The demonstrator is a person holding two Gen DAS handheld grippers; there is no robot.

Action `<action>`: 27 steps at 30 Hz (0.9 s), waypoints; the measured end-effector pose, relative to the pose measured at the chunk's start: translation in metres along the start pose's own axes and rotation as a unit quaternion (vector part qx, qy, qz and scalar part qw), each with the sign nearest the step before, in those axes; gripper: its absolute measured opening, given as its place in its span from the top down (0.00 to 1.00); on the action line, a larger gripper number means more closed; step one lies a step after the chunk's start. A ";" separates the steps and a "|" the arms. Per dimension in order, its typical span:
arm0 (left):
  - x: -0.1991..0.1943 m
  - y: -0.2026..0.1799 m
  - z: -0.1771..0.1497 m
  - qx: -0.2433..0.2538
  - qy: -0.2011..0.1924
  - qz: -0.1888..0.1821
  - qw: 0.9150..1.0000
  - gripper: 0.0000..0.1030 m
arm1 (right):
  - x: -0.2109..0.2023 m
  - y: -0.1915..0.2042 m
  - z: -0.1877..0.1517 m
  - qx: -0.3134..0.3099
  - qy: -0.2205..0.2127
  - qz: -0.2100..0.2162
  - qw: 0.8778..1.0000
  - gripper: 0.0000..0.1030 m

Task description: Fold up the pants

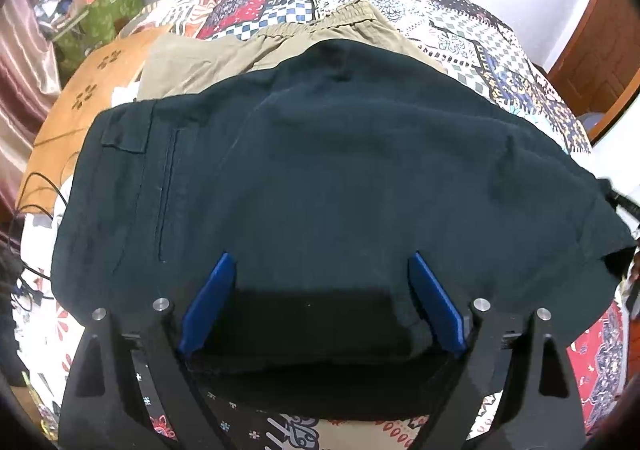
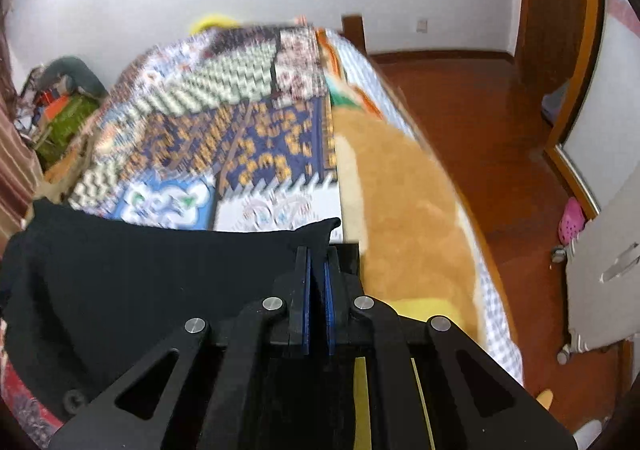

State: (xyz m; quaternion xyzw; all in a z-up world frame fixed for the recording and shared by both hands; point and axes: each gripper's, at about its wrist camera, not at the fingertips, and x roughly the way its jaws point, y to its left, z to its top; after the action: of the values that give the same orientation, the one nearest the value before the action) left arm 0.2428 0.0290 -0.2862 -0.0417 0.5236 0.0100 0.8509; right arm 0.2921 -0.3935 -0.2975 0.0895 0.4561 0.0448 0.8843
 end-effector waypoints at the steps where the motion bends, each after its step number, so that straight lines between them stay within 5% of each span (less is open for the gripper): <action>1: -0.002 0.002 0.001 -0.005 0.000 -0.002 1.000 0.13 | 0.006 0.001 -0.001 -0.002 0.012 -0.006 1.000 0.92; 8: -0.042 0.035 0.002 -0.023 -0.047 0.027 0.998 0.13 | -0.029 0.005 0.003 0.004 0.004 -0.002 1.000 0.87; 12: -0.068 0.077 -0.002 -0.048 -0.074 0.059 0.994 0.13 | -0.065 0.009 -0.001 0.000 -0.025 -0.011 1.000 0.71; 18: -0.079 0.148 -0.018 -0.089 -0.068 0.097 0.989 0.13 | -0.090 0.011 -0.018 0.017 -0.035 -0.030 0.999 0.70; 27: -0.050 0.177 -0.042 -0.119 -0.030 0.043 0.992 0.22 | -0.097 0.014 -0.050 0.041 0.001 -0.044 0.998 0.66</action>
State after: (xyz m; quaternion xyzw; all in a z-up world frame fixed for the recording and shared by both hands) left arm 0.1716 0.2030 -0.2710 -0.1193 0.4946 0.1103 0.8538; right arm 0.1947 -0.3896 -0.2456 0.1053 0.4619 -0.0122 0.8806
